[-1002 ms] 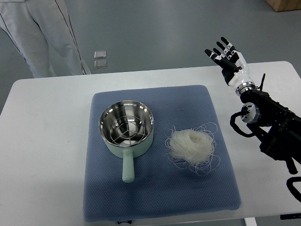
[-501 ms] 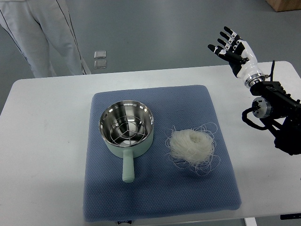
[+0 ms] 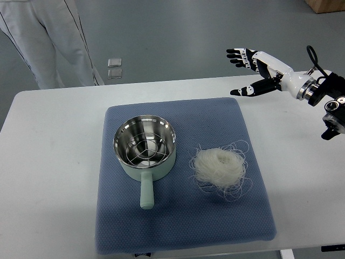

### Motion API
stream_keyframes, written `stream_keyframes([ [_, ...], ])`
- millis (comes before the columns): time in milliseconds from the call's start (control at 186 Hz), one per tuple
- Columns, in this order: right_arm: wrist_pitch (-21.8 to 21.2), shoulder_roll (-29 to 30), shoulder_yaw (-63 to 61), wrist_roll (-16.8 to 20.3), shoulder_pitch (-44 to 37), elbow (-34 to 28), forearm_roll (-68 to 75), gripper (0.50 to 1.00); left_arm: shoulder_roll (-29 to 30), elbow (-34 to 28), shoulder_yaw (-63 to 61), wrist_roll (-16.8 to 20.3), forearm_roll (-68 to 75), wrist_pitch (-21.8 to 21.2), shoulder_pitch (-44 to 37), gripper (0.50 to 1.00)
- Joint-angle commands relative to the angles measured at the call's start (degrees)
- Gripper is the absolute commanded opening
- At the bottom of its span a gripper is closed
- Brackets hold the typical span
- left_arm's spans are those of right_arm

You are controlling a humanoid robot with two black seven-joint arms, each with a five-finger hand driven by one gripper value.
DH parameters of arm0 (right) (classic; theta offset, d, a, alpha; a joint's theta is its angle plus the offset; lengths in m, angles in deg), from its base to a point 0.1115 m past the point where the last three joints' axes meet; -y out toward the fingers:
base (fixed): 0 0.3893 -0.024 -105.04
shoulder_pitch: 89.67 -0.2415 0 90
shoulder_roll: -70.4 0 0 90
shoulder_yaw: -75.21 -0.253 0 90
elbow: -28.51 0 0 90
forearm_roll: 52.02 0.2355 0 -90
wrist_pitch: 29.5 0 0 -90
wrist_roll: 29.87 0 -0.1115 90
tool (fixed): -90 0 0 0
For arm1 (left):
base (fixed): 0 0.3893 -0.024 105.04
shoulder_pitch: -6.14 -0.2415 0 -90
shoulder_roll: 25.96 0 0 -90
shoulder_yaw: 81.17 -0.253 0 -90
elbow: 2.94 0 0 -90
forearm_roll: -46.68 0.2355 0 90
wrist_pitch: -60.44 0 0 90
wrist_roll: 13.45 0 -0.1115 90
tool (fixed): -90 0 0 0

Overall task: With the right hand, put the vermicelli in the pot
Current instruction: 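Reach the right hand forward and down toward the white vermicelli bundle, then close the right hand fingers around the vermicelli bundle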

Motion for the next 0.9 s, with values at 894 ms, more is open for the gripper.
stream_keyframes([
  [894,-6.07,-7.25,6.09,-2.7,6.54,-16.78,-25.77,0.921,0.0,0.0,0.0,0.0,0.0,0.0,0.0,1.0],
])
